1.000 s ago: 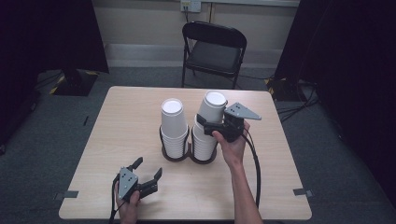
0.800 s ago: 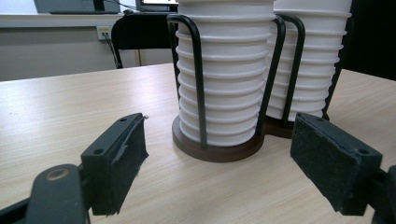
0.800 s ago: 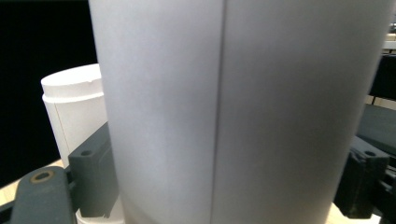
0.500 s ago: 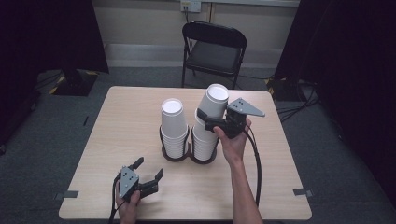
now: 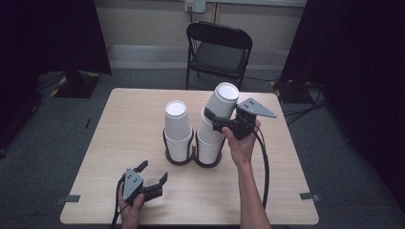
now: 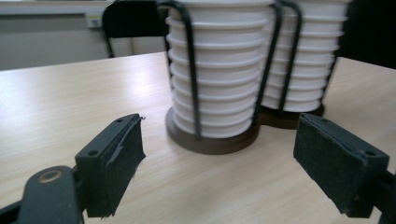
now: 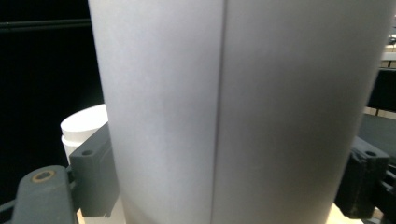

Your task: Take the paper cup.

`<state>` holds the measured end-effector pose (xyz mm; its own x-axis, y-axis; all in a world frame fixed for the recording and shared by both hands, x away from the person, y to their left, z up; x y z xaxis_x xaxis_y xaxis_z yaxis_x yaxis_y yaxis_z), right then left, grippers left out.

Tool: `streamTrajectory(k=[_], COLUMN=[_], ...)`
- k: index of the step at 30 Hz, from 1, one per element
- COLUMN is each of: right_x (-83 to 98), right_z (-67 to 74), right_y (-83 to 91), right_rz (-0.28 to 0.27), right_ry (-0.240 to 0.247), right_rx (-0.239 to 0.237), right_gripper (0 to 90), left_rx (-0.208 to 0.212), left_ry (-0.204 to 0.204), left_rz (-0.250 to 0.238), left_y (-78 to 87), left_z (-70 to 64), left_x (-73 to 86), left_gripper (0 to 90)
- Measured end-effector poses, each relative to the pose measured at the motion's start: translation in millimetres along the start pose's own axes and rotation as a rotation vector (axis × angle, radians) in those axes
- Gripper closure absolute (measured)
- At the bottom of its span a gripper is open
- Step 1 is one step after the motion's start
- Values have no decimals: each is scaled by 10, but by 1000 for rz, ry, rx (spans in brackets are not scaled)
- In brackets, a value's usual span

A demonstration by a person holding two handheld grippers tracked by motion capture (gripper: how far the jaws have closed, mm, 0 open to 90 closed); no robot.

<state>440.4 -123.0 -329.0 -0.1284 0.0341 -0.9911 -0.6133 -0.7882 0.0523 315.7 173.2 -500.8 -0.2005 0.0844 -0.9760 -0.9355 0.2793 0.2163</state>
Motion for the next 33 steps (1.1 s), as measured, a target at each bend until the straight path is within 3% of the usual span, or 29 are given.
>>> streamTrajectory(k=[21,27,33], right_x=[-49,50,119], right_z=[-77,-55,-86], right_y=[443,584,764], right_rz=[-77,-86,-96], right_ry=[-60,-76,-117], right_rx=[66,90,111], right_gripper=[136,136,137], left_rx=[-29,-39,-9], left_ry=[-40,8,-6], left_rz=[-16,-6,7], left_y=[29,40,48], left_z=[-28,0,-1], left_x=[6,9,10], left_gripper=[157,158,158])
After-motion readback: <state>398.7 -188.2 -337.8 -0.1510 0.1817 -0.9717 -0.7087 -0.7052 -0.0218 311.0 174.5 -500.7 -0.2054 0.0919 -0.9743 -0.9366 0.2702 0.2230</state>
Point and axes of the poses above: each handheld gripper's, and its own axes: y roughly backward along the jaws, x roughly out of its underside, z roughly to its left, the point moved 2 cm from there along -y, roughly forward along the jaws, and after that the axes turned 11 degrees about -x, right-handed, at the moved point
